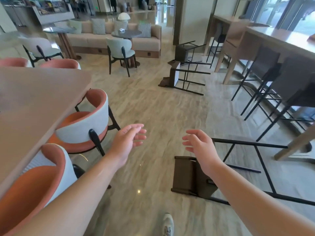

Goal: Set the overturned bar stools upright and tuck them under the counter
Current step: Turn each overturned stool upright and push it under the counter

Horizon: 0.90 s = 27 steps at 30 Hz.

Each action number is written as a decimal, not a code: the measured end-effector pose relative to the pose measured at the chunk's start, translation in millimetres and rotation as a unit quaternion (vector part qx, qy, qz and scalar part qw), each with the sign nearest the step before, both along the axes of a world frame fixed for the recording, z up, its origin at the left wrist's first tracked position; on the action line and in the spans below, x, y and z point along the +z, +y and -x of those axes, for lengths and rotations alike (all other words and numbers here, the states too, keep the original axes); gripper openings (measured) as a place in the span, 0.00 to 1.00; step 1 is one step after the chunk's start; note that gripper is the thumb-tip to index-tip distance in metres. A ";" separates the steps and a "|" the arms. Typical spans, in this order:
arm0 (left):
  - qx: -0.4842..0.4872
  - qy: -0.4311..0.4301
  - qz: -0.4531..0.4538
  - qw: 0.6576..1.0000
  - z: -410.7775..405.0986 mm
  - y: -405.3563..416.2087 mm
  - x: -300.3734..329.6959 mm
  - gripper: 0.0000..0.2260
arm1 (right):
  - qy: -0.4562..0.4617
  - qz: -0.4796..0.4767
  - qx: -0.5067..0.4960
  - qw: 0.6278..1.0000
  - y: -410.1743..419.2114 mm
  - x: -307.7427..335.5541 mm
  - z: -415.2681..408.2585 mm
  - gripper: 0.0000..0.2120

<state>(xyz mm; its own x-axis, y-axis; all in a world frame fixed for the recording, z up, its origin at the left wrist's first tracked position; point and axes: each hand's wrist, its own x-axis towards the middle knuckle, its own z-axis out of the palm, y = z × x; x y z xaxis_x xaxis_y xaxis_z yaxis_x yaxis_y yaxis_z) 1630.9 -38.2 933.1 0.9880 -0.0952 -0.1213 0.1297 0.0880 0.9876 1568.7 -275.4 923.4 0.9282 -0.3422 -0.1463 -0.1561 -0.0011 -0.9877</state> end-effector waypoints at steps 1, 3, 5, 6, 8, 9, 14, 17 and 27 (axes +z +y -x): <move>-0.005 0.003 -0.005 1.000 -12.3 -1.3 -1.1 0.09 | 0.003 -0.004 -0.004 1.000 -0.4 -2.5 -13.0 0.09; -0.013 0.007 -0.018 1.000 -40.4 -4.4 -1.9 0.09 | 0.006 -0.015 -0.011 1.000 -0.7 -7.5 -42.9 0.09; -0.014 0.006 -0.026 1.000 -72.0 -8.2 -2.1 0.09 | 0.005 -0.025 -0.013 1.000 -0.4 -12.6 -75.8 0.09; -0.014 0.005 -0.029 0.999 -89.0 -10.8 -2.1 0.09 | 0.004 -0.030 -0.012 0.999 -0.8 -14.7 -93.2 0.09; -0.014 0.007 -0.037 0.999 -124.3 -17.1 -1.8 0.08 | 0.006 -0.043 -0.013 0.999 -3.4 -15.9 -130.9 0.09; -0.013 0.011 -0.042 0.999 -142.3 -21.3 -1.1 0.08 | 0.009 -0.047 -0.013 0.999 -6.0 -14.9 -150.0 0.09; -0.042 0.011 -0.065 0.997 -229.6 -55.6 15.0 0.08 | -0.001 -0.046 -0.018 0.999 -34.0 -0.6 -233.7 0.08; -0.066 -0.014 -0.070 0.995 -276.2 -83.9 30.0 0.08 | -0.019 -0.038 -0.038 0.998 -59.7 13.6 -273.7 0.08; -0.212 -0.057 -0.083 0.972 -375.4 -200.4 42.0 0.09 | -0.041 -0.002 -0.153 0.987 -150.7 24.4 -306.5 0.07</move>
<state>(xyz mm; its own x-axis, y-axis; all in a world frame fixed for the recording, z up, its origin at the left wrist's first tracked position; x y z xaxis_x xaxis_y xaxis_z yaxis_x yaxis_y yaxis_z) 2006.2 -238.6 975.1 0.8722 -0.4852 -0.0620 0.0087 -0.1112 0.9938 1875.3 -426.1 947.7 0.7905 -0.6076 -0.0770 -0.0680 0.0377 -0.9970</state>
